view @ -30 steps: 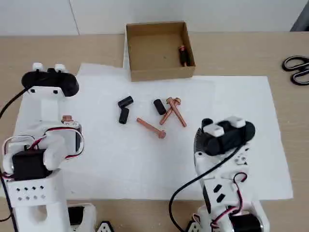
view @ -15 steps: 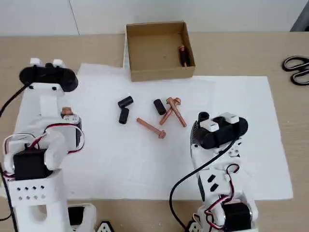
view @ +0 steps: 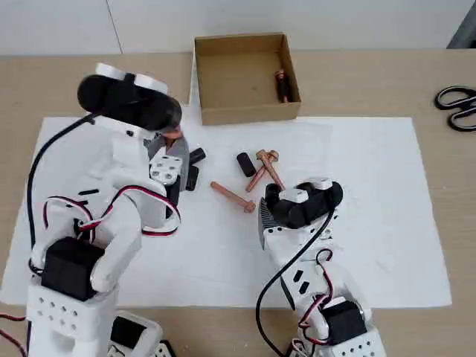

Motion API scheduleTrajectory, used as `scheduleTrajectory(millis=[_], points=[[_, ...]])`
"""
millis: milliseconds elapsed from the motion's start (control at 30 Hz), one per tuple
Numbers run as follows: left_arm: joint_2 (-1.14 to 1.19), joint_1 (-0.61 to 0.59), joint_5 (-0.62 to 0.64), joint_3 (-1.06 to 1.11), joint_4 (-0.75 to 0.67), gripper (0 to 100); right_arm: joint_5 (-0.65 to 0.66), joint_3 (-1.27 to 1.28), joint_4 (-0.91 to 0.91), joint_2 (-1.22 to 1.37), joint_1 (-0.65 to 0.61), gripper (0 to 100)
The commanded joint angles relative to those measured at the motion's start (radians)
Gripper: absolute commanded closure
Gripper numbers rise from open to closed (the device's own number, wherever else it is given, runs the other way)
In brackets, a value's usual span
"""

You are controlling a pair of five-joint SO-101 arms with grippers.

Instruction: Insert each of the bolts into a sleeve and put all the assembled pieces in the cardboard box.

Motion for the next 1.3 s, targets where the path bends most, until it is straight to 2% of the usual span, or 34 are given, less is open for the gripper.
scheduleTrajectory(millis=[0,133,300,467,600,767,1133,1267], points=[[-0.023,0.023,0.192,-0.102,-0.044,99,-0.021,0.0,-0.03,-0.012,-0.039,99.5],[-0.026,0.064,0.21,-0.154,-0.025,99,-0.021,0.015,-0.044,-0.012,-0.07,99.5],[-0.13,0.199,0.129,-0.116,0.054,99,-0.021,0.032,-0.079,-0.012,-0.071,99.5],[-0.219,0.203,0.129,0.09,-0.055,99,-0.017,0.034,-0.074,-0.012,-0.097,99.5],[-0.262,0.203,0.129,0.255,-0.199,99,-0.015,0.052,-0.079,-0.012,-0.163,99.5],[-0.276,0.203,0.129,0.4,-0.348,99,-0.015,0.068,-0.116,-0.013,-0.174,99.5],[-0.273,0.203,0.13,0.458,-0.393,99,-0.014,0.104,-0.189,-0.013,-0.209,99.5],[-0.27,0.203,0.13,0.478,-0.457,99,-0.014,0.104,-0.189,-0.013,-0.213,99.5]])
